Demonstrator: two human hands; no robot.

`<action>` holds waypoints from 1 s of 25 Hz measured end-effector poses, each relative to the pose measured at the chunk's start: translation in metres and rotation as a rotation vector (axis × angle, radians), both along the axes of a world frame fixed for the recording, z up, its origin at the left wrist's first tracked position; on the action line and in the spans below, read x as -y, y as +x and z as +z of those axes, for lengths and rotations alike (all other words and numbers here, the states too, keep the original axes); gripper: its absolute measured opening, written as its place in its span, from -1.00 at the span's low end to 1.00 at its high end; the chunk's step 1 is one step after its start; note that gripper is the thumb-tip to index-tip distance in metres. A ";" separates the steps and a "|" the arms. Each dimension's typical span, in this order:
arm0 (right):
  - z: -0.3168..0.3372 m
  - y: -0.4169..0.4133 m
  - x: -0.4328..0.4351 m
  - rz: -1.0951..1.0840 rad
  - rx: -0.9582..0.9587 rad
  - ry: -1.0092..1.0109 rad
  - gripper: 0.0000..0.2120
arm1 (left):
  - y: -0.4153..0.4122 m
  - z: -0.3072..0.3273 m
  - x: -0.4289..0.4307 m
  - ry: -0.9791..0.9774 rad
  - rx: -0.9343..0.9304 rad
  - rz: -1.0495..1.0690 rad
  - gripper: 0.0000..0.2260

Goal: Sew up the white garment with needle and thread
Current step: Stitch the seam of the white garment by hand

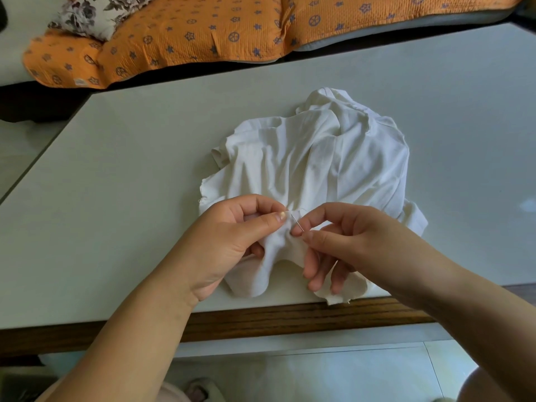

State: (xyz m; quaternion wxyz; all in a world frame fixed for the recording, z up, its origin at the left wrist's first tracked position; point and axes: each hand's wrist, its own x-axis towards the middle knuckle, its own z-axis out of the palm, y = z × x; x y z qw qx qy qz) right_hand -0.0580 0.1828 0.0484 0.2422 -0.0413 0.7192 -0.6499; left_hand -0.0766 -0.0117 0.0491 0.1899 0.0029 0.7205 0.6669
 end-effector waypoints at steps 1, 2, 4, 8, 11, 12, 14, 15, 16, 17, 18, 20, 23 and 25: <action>0.000 0.000 0.000 -0.001 -0.003 0.005 -0.89 | 0.000 0.000 0.000 0.003 0.002 0.003 -0.83; 0.001 0.000 0.000 -0.002 -0.005 0.009 -0.89 | 0.000 0.000 0.000 0.005 0.003 0.007 -0.84; 0.002 0.000 0.001 -0.004 -0.007 0.011 -0.88 | 0.000 0.000 0.001 0.007 0.003 0.013 -0.84; 0.002 0.001 0.001 -0.010 -0.009 0.011 -0.87 | 0.000 -0.001 0.001 -0.010 -0.008 0.009 -0.83; 0.002 0.001 0.001 -0.018 -0.007 0.013 -0.87 | 0.000 -0.001 0.001 -0.012 -0.013 0.013 -0.83; 0.002 0.000 0.001 -0.023 -0.006 0.014 -0.87 | 0.000 -0.001 0.001 -0.012 -0.015 0.014 -0.83; 0.002 0.000 0.001 -0.029 -0.005 0.019 -0.87 | 0.001 -0.001 0.000 -0.010 -0.020 0.018 -0.85; 0.002 0.000 0.001 -0.031 -0.007 0.024 -0.87 | 0.001 -0.001 0.000 -0.009 -0.025 0.020 -0.86; 0.002 0.001 0.001 -0.032 -0.011 0.032 -0.86 | 0.001 -0.001 -0.001 -0.011 -0.033 0.022 -0.87; 0.002 0.001 0.001 -0.033 -0.016 0.042 -0.86 | 0.001 -0.001 -0.001 -0.021 -0.045 0.022 -0.89; 0.001 0.001 0.001 -0.037 -0.022 0.052 -0.86 | 0.002 -0.001 -0.001 -0.039 -0.063 0.023 -0.91; 0.000 0.002 0.003 -0.059 -0.033 0.061 -0.86 | 0.003 -0.002 -0.002 -0.095 -0.113 0.022 -0.98; -0.003 0.003 0.007 -0.110 -0.051 0.059 -0.90 | 0.005 -0.004 -0.006 -0.162 -0.171 0.007 -0.95; -0.005 0.003 0.009 -0.144 -0.063 0.061 -0.89 | 0.006 -0.006 -0.009 -0.193 -0.187 0.014 -0.96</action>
